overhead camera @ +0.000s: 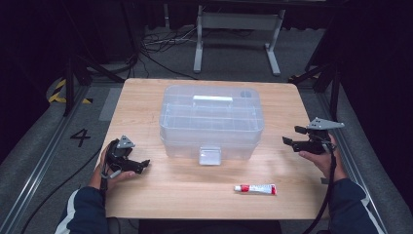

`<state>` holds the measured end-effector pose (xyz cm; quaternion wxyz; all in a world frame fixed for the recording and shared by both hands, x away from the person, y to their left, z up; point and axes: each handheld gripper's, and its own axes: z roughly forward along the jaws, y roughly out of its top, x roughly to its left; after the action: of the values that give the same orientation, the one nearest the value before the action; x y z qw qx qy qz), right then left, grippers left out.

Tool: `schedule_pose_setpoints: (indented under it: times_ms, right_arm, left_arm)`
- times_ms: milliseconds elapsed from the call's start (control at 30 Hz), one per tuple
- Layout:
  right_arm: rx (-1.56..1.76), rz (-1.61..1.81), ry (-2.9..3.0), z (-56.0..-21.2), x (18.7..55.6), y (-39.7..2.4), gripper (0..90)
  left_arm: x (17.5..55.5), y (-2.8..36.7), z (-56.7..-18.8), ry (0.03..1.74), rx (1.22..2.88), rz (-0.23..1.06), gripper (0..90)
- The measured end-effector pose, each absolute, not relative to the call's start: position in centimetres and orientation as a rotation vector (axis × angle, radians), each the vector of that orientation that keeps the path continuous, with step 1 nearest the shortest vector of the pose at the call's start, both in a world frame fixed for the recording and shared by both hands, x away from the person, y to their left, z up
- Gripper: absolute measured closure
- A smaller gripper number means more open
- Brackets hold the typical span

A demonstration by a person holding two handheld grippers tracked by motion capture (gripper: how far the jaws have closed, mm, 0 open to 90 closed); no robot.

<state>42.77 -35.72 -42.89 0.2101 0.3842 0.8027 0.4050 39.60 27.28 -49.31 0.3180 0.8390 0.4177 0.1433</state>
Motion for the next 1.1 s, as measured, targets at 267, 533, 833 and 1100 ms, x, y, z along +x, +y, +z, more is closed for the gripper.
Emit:
schedule_pose_setpoints:
  times_ms: [267,533,833,1100]
  right_arm:
    - [0.997,1.137,2.22,-41.3,41.9,-35.3,27.7]
    - [0.937,1.161,2.198,-39.7,41.1,-35.0,29.6]
    - [0.882,1.178,2.181,-38.0,40.6,-34.6,31.1]
    - [0.823,1.204,2.173,-35.6,40.8,-33.1,32.7]
  left_arm:
    - [39.6,27.3,-49.3,1.096,2.209,0.377,0.4]
    - [39.6,27.3,-49.3,1.092,2.209,0.381,0.6]
    - [39.6,27.3,-49.0,1.106,2.242,0.37,0.8]
    - [39.3,27.2,-48.1,1.063,2.255,0.347,17.3]
